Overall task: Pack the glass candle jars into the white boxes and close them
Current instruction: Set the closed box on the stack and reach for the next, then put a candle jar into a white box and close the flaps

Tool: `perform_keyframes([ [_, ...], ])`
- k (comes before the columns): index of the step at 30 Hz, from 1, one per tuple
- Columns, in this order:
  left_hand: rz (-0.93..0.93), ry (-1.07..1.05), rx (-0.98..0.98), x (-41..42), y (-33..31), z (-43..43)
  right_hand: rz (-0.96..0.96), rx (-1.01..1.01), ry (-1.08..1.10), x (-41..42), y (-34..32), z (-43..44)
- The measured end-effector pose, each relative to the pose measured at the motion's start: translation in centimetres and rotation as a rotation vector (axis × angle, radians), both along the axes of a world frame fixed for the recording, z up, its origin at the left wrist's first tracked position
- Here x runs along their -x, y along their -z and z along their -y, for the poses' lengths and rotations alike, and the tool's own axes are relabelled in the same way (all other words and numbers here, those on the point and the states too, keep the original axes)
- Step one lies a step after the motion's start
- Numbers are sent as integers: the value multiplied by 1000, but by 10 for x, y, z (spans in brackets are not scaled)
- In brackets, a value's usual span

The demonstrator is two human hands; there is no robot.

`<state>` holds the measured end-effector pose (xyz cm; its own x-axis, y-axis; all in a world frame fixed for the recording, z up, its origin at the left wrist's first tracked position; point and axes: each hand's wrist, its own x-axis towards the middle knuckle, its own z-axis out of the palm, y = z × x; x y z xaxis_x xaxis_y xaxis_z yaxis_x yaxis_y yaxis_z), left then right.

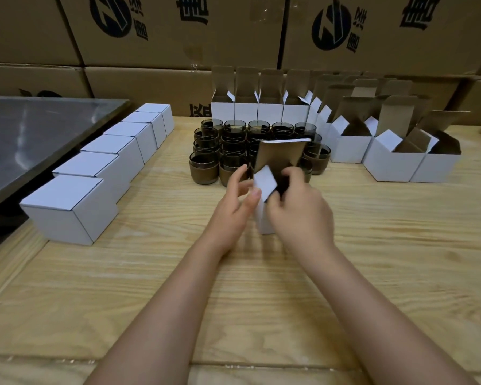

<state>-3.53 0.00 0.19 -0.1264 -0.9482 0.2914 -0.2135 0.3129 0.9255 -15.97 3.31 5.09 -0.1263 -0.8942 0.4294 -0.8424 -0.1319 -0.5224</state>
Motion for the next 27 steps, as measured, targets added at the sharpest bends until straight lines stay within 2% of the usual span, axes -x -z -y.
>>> perform_keyframes([
  [4, -113, -75, 46, -2, 0, 1, 99, 18, -94, -25, 0, -5],
  [6, -123, -142, 45, -2, -2, 0, 175, 207, -129, -25, 1, -6],
  [8, -132, -152, 35, -1, -4, -1, 159, 399, -137, -19, 2, -1],
  [9, -151, -142, 29, -1, -5, 0, 144, 424, -141, -14, 4, 4],
  [11, -175, -134, 29, -1, -3, 1, 195, 325, -193, -3, 10, 16],
  [14, -153, -168, 35, -3, -1, 3, 498, 105, -351, 7, 11, 26],
  [18, -179, -280, 78, -4, 0, 3, 814, -49, -365, 16, 13, 30],
  [23, -325, -375, 125, -6, -3, 1, 920, -162, -421, 23, 21, 30],
  [27, -396, -327, 132, -7, -5, -1, 943, -200, -451, 26, 22, 34],
])
